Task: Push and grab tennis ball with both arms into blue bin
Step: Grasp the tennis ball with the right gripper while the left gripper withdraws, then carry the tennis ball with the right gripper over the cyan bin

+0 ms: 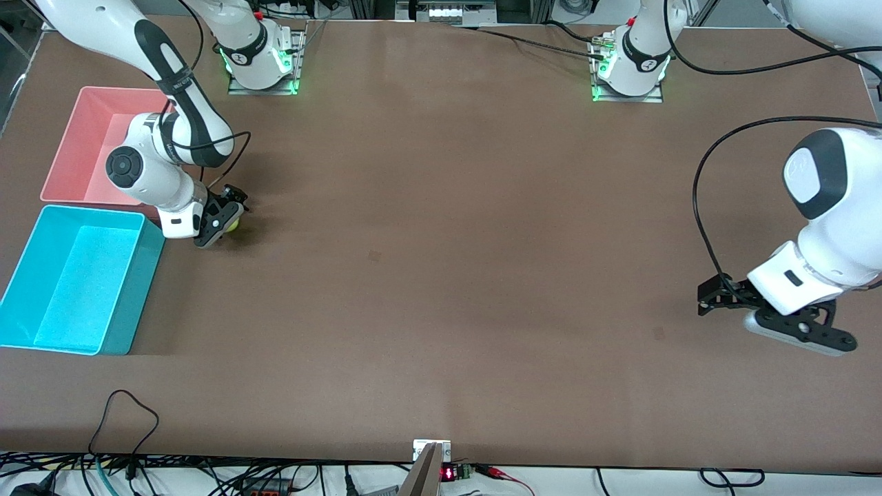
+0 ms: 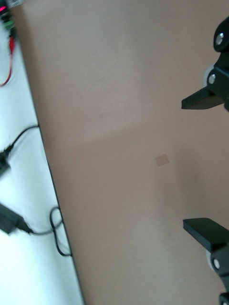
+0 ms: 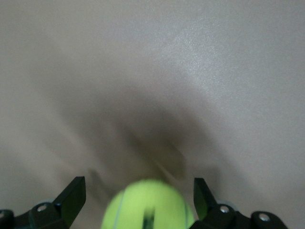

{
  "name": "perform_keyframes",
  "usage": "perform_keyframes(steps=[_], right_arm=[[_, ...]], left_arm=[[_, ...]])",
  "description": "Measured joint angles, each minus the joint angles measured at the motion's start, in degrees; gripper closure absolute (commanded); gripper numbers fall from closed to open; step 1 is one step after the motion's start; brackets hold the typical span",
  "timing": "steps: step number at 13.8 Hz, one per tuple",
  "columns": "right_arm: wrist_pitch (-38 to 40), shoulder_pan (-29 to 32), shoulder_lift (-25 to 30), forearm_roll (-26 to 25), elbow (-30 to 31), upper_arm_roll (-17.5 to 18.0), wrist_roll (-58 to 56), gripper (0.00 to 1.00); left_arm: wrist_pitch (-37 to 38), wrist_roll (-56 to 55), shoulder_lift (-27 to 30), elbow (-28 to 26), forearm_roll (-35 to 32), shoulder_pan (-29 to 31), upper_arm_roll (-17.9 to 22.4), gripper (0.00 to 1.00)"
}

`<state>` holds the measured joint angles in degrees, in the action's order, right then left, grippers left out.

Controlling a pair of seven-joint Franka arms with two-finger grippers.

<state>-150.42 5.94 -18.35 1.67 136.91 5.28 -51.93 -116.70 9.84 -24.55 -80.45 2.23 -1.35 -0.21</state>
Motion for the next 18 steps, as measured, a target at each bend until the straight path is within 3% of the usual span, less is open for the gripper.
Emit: perform_keyframes(steps=[4,9,14,18], right_arm=[[-0.24,0.44,-0.31,-0.51,-0.07,-0.04,-0.01,0.0],[1.1,2.81,-0.07,-0.73,-0.26,-0.1,-2.11,0.0],[10.31,4.76,4.05,-0.76,-0.87,-0.11,-6.58,0.0],[11.35,6.64,5.08,-0.76,-0.73,-0.12,-9.97,0.0]], left_arm=[[3.92,-5.36,3.36,-0.21,0.01,0.1,2.64,0.0],[11.25,-12.85,7.83,-0.27,0.01,0.19,3.11,0.0],[20.29,-13.21,12.3,-0.65,0.01,2.9,2.5,0.0],[21.79,-13.25,16.07,-4.92,0.01,3.0,0.57,0.0]])
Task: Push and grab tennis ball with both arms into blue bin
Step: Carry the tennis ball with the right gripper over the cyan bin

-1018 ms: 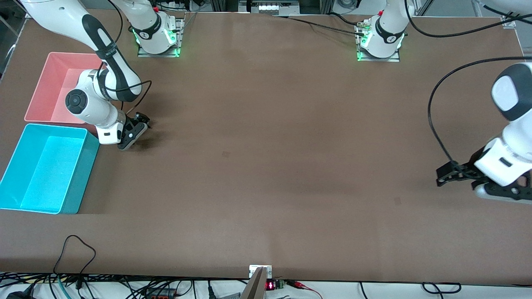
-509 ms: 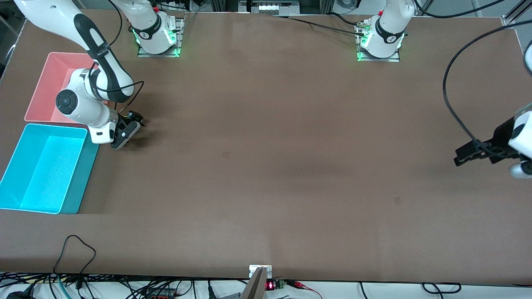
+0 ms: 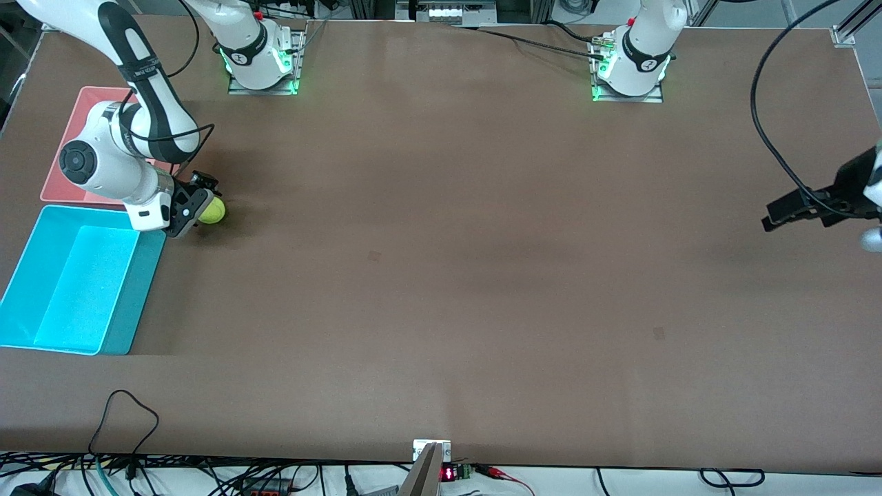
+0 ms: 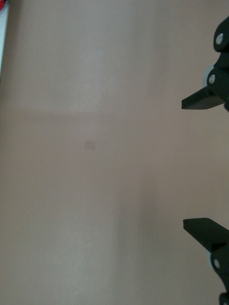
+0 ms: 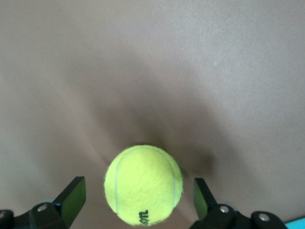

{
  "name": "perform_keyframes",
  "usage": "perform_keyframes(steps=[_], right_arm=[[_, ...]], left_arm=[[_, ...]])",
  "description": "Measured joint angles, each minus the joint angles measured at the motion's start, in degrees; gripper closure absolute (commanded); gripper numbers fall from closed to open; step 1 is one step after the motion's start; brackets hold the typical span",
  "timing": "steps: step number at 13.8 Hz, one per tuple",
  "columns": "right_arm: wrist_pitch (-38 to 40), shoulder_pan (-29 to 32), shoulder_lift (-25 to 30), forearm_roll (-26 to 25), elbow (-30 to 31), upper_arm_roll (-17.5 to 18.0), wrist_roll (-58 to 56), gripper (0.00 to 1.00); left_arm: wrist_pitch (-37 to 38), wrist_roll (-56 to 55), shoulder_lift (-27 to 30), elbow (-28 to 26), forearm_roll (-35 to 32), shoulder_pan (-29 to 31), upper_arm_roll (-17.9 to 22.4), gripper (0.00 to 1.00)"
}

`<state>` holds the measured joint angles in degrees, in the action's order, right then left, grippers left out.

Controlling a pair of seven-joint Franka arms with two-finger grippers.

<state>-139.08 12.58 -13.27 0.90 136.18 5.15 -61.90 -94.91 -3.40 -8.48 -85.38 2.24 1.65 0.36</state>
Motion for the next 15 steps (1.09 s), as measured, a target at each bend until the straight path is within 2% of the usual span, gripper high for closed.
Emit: perform_keyframes(steps=[5,9,10,12,15], right_arm=[[-3.34,0.25,-2.79,-0.01,0.31,0.02,-0.09,0.0],[-4.02,0.99,-3.96,-0.01,0.31,0.02,-0.1,0.0],[-4.12,1.16,-4.02,-0.01,0.31,0.02,-0.11,0.09],[-4.51,1.31,-4.09,-0.02,0.31,0.02,-0.16,0.52],[-4.58,1.32,-4.05,-0.02,0.29,0.02,-0.16,0.9]], left_arm=[[-1.88,0.0,6.0,-8.27,-0.01,0.0,-0.76,0.0],[-2.6,0.47,7.15,-9.53,-0.02,0.0,-0.82,0.0],[-2.59,0.51,7.15,-9.64,-0.02,0.01,-0.82,0.0],[-2.58,0.52,7.15,-9.94,-0.02,0.0,-0.82,0.0],[-2.61,0.51,7.07,-10.14,-0.03,0.0,-0.82,0.0]])
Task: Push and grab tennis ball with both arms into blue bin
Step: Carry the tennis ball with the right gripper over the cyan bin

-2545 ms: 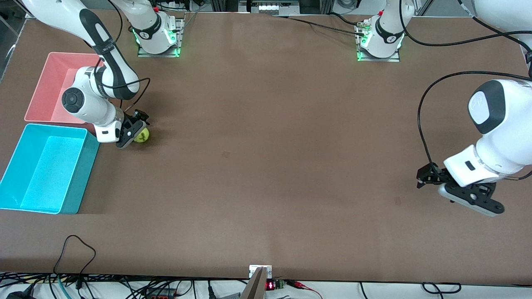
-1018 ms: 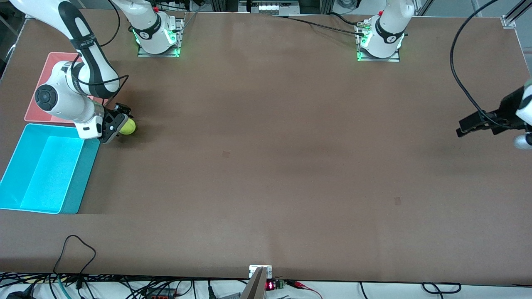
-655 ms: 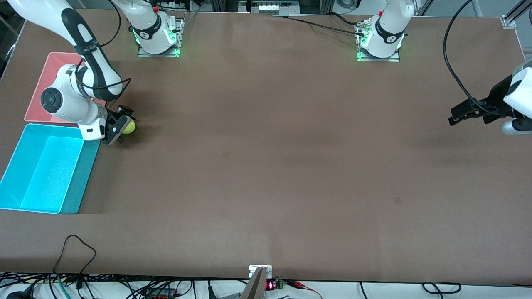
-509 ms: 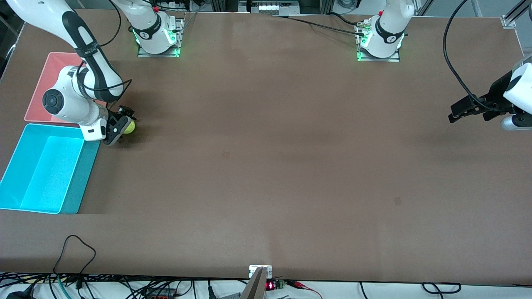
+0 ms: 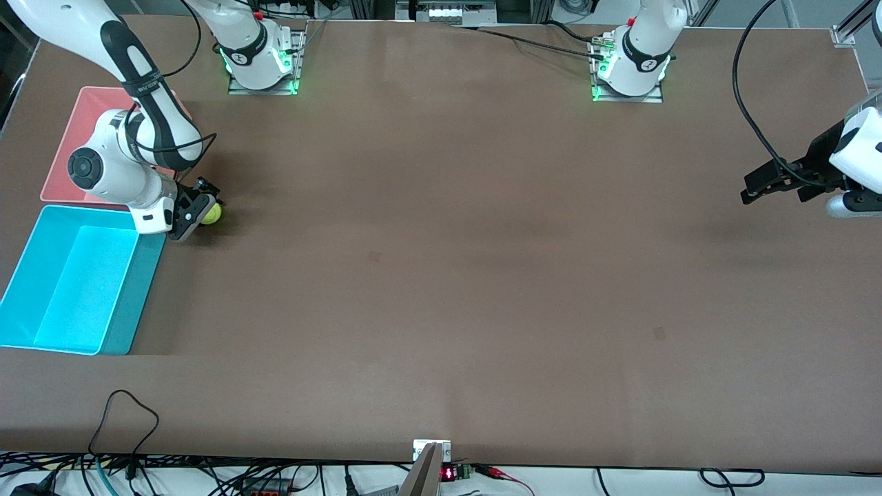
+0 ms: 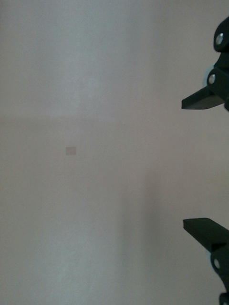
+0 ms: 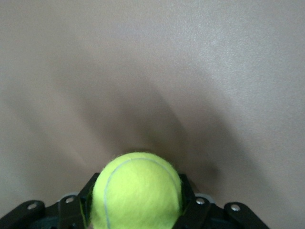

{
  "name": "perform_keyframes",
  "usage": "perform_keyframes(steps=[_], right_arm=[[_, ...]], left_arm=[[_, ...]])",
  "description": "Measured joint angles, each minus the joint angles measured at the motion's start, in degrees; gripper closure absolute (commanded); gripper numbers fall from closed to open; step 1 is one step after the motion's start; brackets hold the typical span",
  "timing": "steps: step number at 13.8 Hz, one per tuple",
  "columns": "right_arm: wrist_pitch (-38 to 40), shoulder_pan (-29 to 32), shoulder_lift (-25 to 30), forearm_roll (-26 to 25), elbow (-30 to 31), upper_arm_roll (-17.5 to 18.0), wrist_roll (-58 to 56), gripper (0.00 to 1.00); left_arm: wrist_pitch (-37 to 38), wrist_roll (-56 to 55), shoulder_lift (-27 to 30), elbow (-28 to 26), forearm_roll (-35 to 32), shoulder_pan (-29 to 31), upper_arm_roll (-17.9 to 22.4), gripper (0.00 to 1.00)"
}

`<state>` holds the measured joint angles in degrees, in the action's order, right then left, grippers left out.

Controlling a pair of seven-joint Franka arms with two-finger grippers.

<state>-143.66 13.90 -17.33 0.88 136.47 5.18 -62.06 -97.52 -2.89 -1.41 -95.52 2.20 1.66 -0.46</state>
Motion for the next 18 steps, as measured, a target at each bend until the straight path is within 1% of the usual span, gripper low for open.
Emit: perform_keyframes(steps=[1,3,5,8,10,13,14,15,18], right_arm=[[0.0,0.0,0.0,0.0,-0.01,0.01,0.0,1.0],[-0.17,0.0,0.0,0.01,-0.14,0.03,0.54,1.0],[-1.05,-0.01,0.05,0.01,-1.33,0.06,4.94,1.0],[-0.93,-0.1,0.64,0.02,-5.93,0.27,12.44,1.0],[1.68,-0.11,1.33,0.08,-9.74,0.3,18.46,1.0],[7.09,-0.02,2.08,0.03,-14.89,-0.08,30.82,1.0],[8.07,0.03,2.1,0.03,-15.96,-0.98,33.56,1.0],[8.79,0.09,2.07,-0.4,-16.74,-2.6,35.81,1.0],[13.18,0.38,1.77,-4.18,-19.79,-8.65,39.81,1.0]], left_arm=[[-0.02,0.0,-0.06,0.12,0.0,0.0,0.0,0.0],[-0.06,0.0,-0.1,0.39,0.0,0.03,0.02,0.0],[-0.06,0.02,-0.12,0.56,0.0,0.1,0.11,0.0],[-0.06,0.04,-0.13,0.71,0.0,0.09,0.07,0.0],[0.06,0.04,-0.13,0.77,0.0,0.09,0.02,0.0],[2.09,0.04,-0.13,0.83,0.0,0.09,0.02,0.0],[2.34,0.04,-0.13,0.84,0.0,0.1,0.03,0.0],[2.43,0.04,-0.14,0.85,0.0,0.1,0.04,0.0],[2.48,0.04,-0.14,0.98,0.0,0.09,0.03,0.0]])
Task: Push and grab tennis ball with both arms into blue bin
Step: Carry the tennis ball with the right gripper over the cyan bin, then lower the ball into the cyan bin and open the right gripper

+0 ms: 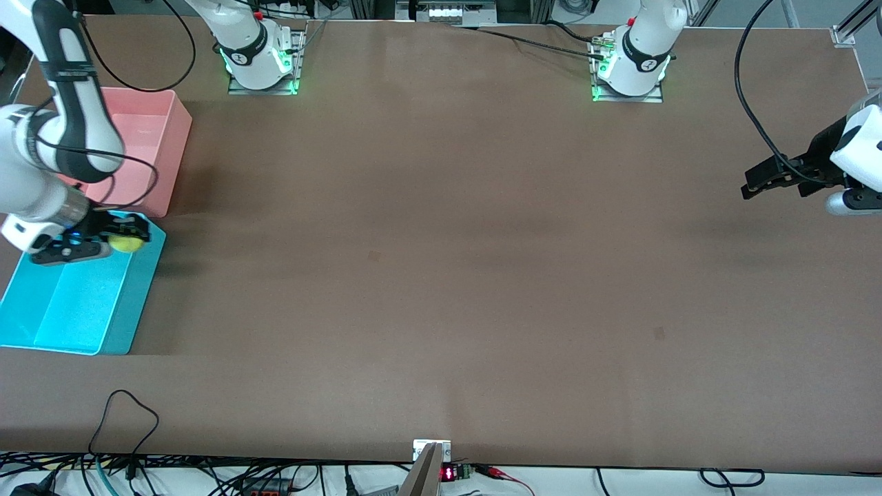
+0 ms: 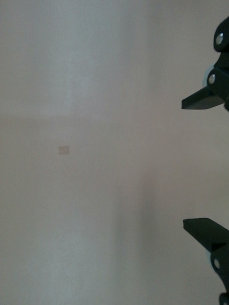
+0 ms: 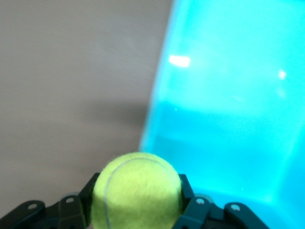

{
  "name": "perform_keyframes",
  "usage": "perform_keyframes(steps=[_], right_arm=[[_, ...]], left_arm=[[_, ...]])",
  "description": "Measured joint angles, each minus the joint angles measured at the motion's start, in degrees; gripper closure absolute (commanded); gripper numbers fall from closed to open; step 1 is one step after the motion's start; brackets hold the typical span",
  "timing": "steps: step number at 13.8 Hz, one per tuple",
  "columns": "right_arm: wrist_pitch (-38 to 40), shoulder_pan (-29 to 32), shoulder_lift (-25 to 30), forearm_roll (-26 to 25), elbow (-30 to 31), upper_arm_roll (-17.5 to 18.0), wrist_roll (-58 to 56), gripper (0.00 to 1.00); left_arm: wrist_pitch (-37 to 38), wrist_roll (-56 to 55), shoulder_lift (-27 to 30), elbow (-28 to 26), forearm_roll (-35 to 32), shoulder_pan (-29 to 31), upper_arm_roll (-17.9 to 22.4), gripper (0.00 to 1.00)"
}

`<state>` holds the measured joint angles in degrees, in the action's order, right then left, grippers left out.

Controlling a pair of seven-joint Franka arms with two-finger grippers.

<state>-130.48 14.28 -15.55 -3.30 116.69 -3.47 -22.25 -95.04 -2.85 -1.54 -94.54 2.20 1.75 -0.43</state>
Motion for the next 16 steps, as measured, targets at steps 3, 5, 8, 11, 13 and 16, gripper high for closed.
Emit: perform_keyframes(steps=[3,5,8,11,13,16], right_arm=[[1.32,0.16,-1.47,-2.93,-1.32,-5.0,0.76,1.0],[-1.32,0.99,-4.37,-3.8,-1.33,-6.91,0.86,0.99],[-5.61,2.88,-9.8,-3.84,-1.55,-7.29,0.93,0.96],[-6.3,3.84,-12.63,-3.84,-2.16,-7.3,1.25,0.85],[-6.67,4.03,-13.07,-3.84,-2.23,-7.3,1.27,0.66],[-7.42,4.2,-13.37,-3.84,-2.24,-7.3,1.28,0.02]], left_arm=[[0.0,0.0,0.0,0.34,0.0,0.0,-0.03,0.0],[0.0,0.0,0.0,0.4,0.0,0.0,-0.03,0.0],[0.0,0.0,0.0,0.42,0.0,0.0,-0.06,0.0],[0.0,0.0,0.0,0.45,0.0,0.0,-0.07,0.0],[0.0,0.0,0.0,0.45,0.0,0.0,-0.09,0.0],[0.0,0.0,0.0,0.68,0.0,0.0,-0.19,0.0]])
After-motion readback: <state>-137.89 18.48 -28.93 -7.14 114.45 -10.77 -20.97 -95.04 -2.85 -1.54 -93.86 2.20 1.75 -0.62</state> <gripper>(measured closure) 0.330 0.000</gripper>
